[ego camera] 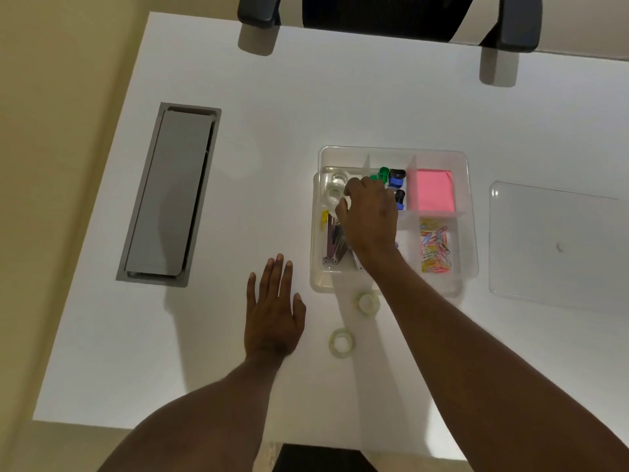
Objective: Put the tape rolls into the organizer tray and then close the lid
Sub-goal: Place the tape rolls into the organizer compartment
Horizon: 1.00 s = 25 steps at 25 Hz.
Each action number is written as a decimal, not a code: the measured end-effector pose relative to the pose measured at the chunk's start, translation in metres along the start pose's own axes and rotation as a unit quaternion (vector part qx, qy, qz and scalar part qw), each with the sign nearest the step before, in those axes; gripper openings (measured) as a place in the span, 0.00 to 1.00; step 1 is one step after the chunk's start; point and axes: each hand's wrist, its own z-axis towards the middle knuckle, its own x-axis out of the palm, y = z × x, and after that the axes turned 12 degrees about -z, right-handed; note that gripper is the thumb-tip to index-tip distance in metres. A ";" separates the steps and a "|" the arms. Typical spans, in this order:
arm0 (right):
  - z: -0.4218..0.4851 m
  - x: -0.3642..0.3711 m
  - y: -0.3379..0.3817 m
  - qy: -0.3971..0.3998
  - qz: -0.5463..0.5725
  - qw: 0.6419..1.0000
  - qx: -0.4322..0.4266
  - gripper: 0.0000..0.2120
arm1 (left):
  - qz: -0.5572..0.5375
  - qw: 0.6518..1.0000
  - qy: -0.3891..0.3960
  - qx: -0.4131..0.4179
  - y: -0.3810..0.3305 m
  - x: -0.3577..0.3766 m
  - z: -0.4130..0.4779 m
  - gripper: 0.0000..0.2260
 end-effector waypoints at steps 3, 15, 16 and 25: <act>-0.034 -0.001 -0.007 -0.048 0.024 0.999 0.005 0.04 | -0.005 1.000 -0.008 0.007 -0.001 -0.001 -0.001 0.30; -0.187 0.016 -0.049 -0.062 0.081 0.994 0.038 0.06 | -0.014 1.000 -0.020 0.012 -0.004 -0.006 -0.002 0.29; -0.195 0.016 -0.052 -0.054 0.084 0.994 0.041 0.06 | -0.013 1.000 -0.021 0.013 -0.004 -0.006 -0.003 0.29; -0.221 0.027 -0.058 0.073 0.020 0.997 0.014 0.15 | -0.019 0.999 -0.026 0.017 -0.004 -0.006 -0.002 0.29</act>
